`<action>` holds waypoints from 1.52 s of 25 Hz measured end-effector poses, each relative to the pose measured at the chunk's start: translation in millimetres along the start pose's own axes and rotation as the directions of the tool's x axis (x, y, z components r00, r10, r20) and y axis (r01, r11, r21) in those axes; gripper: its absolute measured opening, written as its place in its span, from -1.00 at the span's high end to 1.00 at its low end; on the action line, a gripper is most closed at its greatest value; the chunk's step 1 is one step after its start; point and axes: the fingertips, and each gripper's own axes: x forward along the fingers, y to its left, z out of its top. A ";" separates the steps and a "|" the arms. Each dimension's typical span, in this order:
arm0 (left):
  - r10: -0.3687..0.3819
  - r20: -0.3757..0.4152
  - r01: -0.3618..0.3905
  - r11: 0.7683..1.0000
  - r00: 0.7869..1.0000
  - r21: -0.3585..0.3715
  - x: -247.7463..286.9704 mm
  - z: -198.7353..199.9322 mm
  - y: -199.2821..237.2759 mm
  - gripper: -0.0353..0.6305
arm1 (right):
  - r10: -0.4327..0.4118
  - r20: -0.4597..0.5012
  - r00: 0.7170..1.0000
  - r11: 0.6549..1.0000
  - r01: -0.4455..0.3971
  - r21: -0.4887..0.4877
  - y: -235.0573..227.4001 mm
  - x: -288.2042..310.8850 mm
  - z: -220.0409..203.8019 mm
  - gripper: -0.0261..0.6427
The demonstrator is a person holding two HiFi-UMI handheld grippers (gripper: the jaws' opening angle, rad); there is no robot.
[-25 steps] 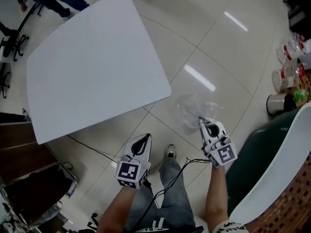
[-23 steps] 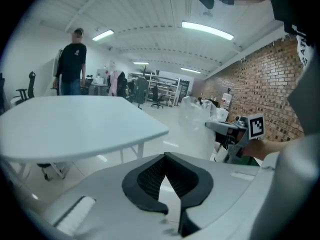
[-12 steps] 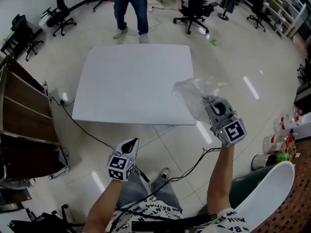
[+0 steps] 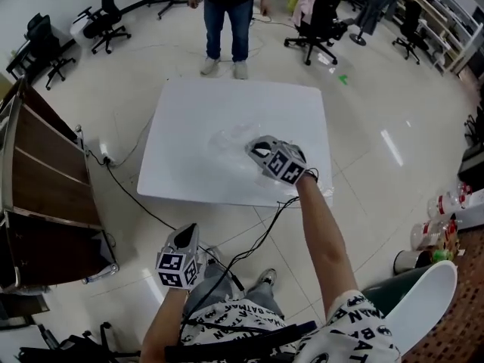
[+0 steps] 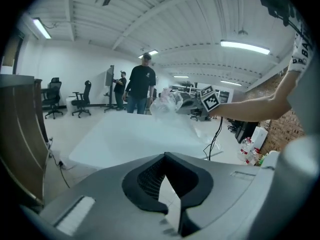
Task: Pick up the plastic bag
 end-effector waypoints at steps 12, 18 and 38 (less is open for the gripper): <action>0.059 -0.038 -0.061 0.996 0.998 -0.066 1.9 -15.8 68.9 0.89 | 0.244 -0.171 0.955 0.969 -0.247 0.002 102.3 172.3 -18.0 0.33; 0.004 -0.032 -0.006 0.998 0.999 -0.064 27.9 -1.3 58.4 0.89 | 0.203 -0.098 0.974 0.967 -0.184 0.175 82.9 133.9 0.2 0.15; 0.067 -0.308 -0.044 0.996 0.949 0.080 218.7 -8.9 137.2 0.89 | -0.259 -0.516 0.817 0.489 0.571 0.659 63.1 -76.8 -270.1 0.92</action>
